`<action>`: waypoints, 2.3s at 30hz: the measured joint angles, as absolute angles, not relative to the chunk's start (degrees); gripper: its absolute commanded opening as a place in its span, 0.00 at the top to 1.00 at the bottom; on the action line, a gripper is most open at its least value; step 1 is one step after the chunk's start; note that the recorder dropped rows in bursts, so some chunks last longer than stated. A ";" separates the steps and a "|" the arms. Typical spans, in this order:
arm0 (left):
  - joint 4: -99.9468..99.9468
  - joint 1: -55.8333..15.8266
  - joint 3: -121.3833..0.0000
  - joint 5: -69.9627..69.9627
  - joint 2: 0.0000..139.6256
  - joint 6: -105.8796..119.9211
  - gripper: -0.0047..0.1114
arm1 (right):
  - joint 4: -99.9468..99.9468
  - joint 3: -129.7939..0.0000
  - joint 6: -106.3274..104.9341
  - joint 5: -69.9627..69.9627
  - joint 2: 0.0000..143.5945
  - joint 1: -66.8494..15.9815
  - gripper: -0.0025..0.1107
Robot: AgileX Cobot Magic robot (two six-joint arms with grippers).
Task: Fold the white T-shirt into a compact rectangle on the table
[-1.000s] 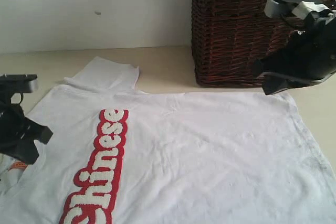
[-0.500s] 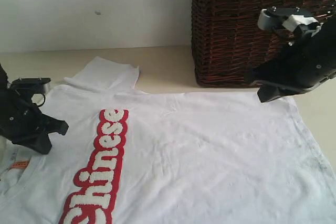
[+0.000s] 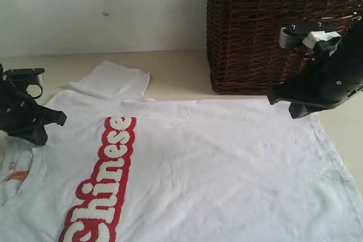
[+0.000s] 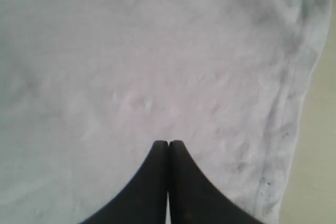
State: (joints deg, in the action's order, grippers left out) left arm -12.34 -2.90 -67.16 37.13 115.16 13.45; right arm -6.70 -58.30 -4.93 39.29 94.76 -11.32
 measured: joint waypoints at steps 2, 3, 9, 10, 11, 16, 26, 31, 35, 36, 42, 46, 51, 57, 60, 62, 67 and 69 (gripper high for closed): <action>-13.04 -2.90 -68.14 37.71 115.16 13.79 0.96 | -3.18 -58.30 -0.36 39.29 97.83 -11.32 0.98; -13.56 -2.90 -68.27 38.65 115.16 14.99 0.96 | -2.61 -58.30 0.00 39.29 98.85 -11.32 0.98; -14.35 -2.90 -68.41 46.75 114.33 23.20 0.96 | -1.85 -59.80 -2.72 44.79 100.25 -11.32 0.98; -14.35 -2.90 -68.41 47.50 113.47 24.45 0.96 | -1.85 -60.57 -4.21 46.86 99.85 -11.32 0.98; -14.24 -3.04 -68.41 47.95 112.56 25.65 0.96 | -1.85 -61.10 -5.82 48.64 99.43 -11.32 0.98; -11.41 -6.07 -68.41 52.63 105.25 34.92 0.96 | -1.73 -61.77 -9.68 53.98 96.23 -11.32 0.98; 3.65 -11.12 -62.90 62.06 96.56 49.15 0.30 | -7.00 -61.89 -12.97 51.54 95.63 -11.32 0.98; 4.96 -11.17 -57.90 54.71 96.42 50.91 0.06 | -7.92 -61.89 -13.10 51.30 95.86 -11.32 0.98; 4.96 -11.17 -57.06 52.16 96.79 57.05 0.06 | -8.38 -61.89 -13.21 51.17 95.86 -11.32 0.98; 5.22 -11.17 -56.96 52.17 96.79 59.97 0.06 | -8.38 -61.89 -13.21 51.17 95.86 -11.32 0.98; 8.12 -11.17 -56.96 56.11 96.79 77.80 0.06 | -8.83 -61.89 -13.21 51.17 95.86 -11.32 0.98; 8.30 -11.17 -56.28 56.99 97.38 82.12 0.06 | -8.83 -61.89 -13.21 51.17 95.86 -11.32 0.98; 9.44 -11.17 -53.22 55.77 99.30 82.73 0.06 | -8.83 -61.89 -13.21 51.17 95.86 -11.32 0.98; 9.22 -9.16 -52.60 49.94 100.82 81.28 0.06 | -9.05 -61.89 -13.21 51.17 95.86 -11.32 0.98; 8.75 -7.07 -52.60 48.26 101.51 81.12 0.06 | -9.05 -61.89 -13.21 51.17 95.86 -11.32 0.98; 7.49 -5.40 -52.50 47.37 102.15 82.57 0.06 | -9.05 -61.89 -13.32 51.17 95.86 -11.32 0.98; 2.46 -3.61 -52.29 44.86 103.21 88.81 0.06 | -9.05 -61.89 -13.32 51.07 95.86 -11.32 0.98; 2.04 -3.61 -52.29 43.90 103.73 89.74 0.06 | -9.05 -61.89 -13.32 51.07 95.86 -11.32 0.98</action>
State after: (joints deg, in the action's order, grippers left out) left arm 2.04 -3.61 -52.29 43.90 103.73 89.74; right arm -9.05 -61.89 -13.32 51.07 95.86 -11.32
